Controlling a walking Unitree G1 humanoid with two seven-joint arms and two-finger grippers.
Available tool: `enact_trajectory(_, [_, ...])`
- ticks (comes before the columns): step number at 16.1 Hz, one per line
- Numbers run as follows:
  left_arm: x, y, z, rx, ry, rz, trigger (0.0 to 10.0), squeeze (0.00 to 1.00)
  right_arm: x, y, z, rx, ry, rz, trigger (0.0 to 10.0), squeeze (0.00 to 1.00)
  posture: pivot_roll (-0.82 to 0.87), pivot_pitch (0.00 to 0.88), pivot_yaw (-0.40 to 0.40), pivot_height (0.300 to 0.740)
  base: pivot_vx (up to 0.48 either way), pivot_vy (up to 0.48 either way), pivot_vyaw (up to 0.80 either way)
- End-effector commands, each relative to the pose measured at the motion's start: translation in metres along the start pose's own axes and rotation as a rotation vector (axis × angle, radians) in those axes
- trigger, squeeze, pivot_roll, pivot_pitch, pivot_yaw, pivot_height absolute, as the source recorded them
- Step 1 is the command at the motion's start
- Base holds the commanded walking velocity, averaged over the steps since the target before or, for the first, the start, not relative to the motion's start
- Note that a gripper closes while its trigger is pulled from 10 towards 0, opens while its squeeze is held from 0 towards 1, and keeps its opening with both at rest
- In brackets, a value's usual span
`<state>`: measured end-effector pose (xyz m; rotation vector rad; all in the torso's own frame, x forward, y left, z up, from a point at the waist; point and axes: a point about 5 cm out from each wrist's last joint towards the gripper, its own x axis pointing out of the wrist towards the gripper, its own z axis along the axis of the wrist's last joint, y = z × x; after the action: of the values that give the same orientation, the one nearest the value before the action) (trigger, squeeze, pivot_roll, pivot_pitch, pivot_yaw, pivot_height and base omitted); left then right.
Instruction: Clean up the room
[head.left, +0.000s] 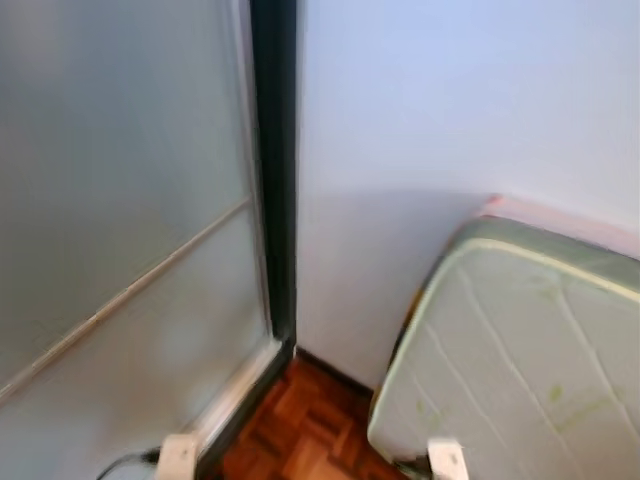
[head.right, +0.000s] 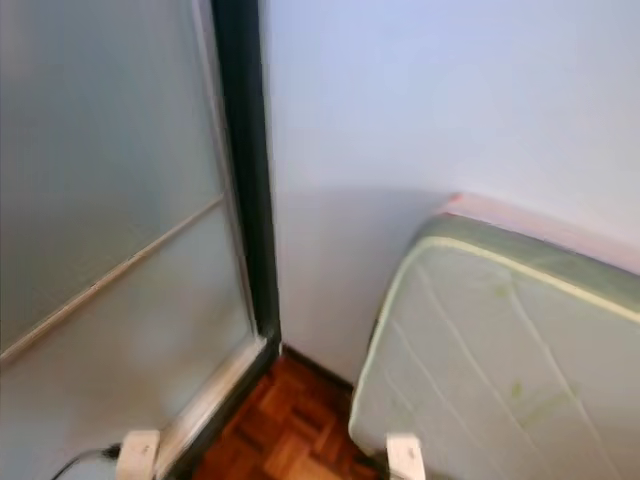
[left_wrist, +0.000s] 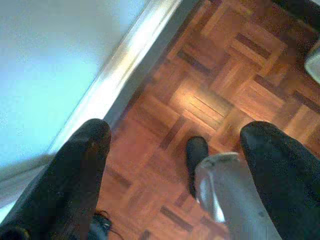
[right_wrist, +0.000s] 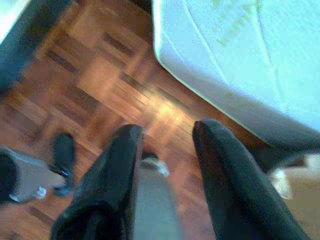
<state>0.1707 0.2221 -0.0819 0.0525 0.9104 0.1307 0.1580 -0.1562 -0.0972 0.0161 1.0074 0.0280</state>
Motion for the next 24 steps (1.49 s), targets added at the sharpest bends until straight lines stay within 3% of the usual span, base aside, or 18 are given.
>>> enact_trajectory(1, [0.001,-0.008,0.002,0.0,0.003,-0.024,10.0,0.0,-0.002,-0.013,-0.008,0.002,0.032,-0.04,10.0,0.0,0.04,0.035,-0.036,0.74,0.311,0.0,-0.76])
enact_trajectory(5, [0.001,-0.006,0.001,0.002,0.008,-0.022,10.0,0.0,-0.002,-0.013,-0.007,0.002,0.015,-0.035,10.0,0.0,0.04,0.035,-0.035,0.74,0.31,0.0,-0.36])
enact_trajectory(15, [0.001,-0.01,0.002,0.004,-0.002,-0.029,10.0,0.0,-0.002,-0.012,-0.005,-0.009,0.011,-0.021,10.0,0.0,0.04,0.032,-0.035,0.74,0.0,0.0,0.0])
enact_trajectory(24, [-0.006,-0.011,-0.022,0.006,0.037,-0.029,10.0,0.0,-0.002,-0.012,-0.006,-0.031,0.018,-0.03,10.0,0.0,0.04,0.028,-0.034,0.74,0.0,0.0,0.0])
